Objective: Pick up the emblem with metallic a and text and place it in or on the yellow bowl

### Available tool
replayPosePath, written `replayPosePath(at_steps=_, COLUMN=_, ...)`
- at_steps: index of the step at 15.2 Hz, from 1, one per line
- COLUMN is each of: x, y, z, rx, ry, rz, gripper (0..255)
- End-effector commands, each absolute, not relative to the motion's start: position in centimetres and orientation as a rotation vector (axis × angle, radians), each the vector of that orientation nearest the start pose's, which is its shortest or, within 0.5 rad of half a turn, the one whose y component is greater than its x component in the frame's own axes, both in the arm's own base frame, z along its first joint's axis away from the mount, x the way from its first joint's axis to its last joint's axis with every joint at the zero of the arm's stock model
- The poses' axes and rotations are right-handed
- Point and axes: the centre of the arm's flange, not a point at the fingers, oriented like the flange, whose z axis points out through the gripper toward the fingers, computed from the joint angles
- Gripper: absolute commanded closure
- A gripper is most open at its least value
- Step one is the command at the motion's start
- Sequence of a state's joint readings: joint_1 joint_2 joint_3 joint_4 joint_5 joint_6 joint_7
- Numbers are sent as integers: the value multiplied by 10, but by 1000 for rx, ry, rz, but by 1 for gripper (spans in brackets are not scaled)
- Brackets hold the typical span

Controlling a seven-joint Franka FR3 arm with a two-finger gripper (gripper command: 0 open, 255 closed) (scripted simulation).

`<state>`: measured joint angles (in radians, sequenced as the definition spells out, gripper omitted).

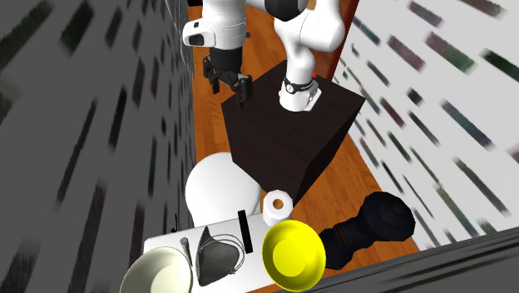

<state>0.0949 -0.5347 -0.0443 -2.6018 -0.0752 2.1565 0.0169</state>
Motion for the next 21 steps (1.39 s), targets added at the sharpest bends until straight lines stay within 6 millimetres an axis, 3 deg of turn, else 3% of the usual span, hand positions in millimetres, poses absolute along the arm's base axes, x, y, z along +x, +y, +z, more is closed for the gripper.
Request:
replayPosePath(at_steps=1, x=395, y=26, z=415, rx=-3160, ry=-175, rz=-160, gripper=0)
replayPosePath(at_steps=11, x=450, y=75, z=313, rx=-3078, ry=-422, rz=-214, gripper=0)
replayPosePath(at_steps=21, x=498, y=138, z=215, rx=-2977, ry=-658, rz=-264, gripper=0)
